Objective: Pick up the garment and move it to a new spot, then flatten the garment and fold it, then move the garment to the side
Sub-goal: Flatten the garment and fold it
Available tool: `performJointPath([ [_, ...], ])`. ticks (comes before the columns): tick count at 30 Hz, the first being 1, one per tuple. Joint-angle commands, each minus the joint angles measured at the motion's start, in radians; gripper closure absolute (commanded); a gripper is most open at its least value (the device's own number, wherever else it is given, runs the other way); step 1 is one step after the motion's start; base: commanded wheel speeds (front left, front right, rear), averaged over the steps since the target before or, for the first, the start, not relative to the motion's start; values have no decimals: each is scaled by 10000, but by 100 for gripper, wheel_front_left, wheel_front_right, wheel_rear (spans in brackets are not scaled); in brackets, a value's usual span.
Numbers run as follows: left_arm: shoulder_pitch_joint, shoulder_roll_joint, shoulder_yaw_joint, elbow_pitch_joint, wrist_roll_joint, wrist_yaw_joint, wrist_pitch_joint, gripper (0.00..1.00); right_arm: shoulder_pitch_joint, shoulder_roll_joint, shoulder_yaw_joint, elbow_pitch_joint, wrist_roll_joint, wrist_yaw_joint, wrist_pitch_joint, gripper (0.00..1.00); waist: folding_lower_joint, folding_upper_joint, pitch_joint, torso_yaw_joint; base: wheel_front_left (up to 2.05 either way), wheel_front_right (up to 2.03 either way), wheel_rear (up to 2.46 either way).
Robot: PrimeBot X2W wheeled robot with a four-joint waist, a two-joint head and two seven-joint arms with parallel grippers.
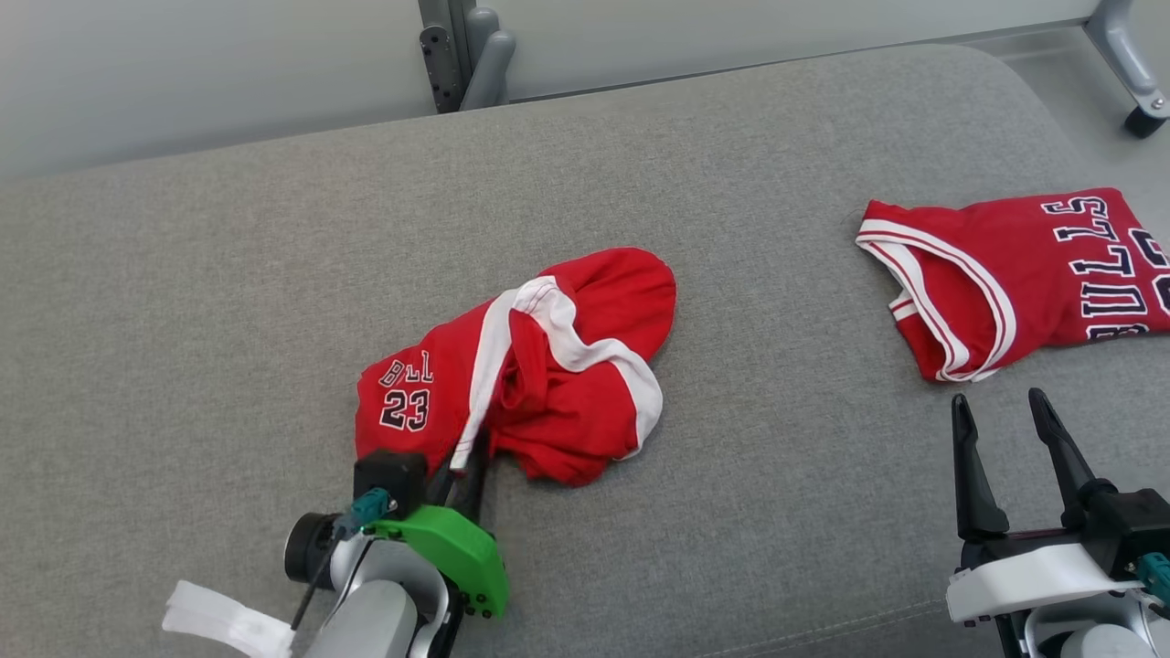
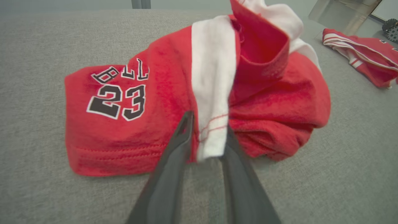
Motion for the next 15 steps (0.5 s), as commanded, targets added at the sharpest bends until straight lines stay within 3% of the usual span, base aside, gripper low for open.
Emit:
performJointPath([
  [1, -251, 50, 56, 88, -242, -60, 71, 100, -84, 23, -42, 18, 91, -15, -25, 0, 0, -1, 37, -41, 0, 0, 0],
  [5, -656, 51, 398, -482, -2017, -463, 994, 100, 0, 28, -106, -15, 63, -15, -25, 0, 0, -1, -7, 102, 0, 0, 0],
  [9, -1242, 149, 1171, -1300, -3270, -568, 2010, 100, -38, -23, -112, -29, 59, -15, -25, 0, 0, -1, -41, 329, 0, 0, 0],
  [15, -2478, 470, 2500, -2605, -4730, 11, 3410, 100, -118, -80, -47, 58, 102, -15, -25, 0, 0, -1, -148, 554, 0, 0, 0],
])
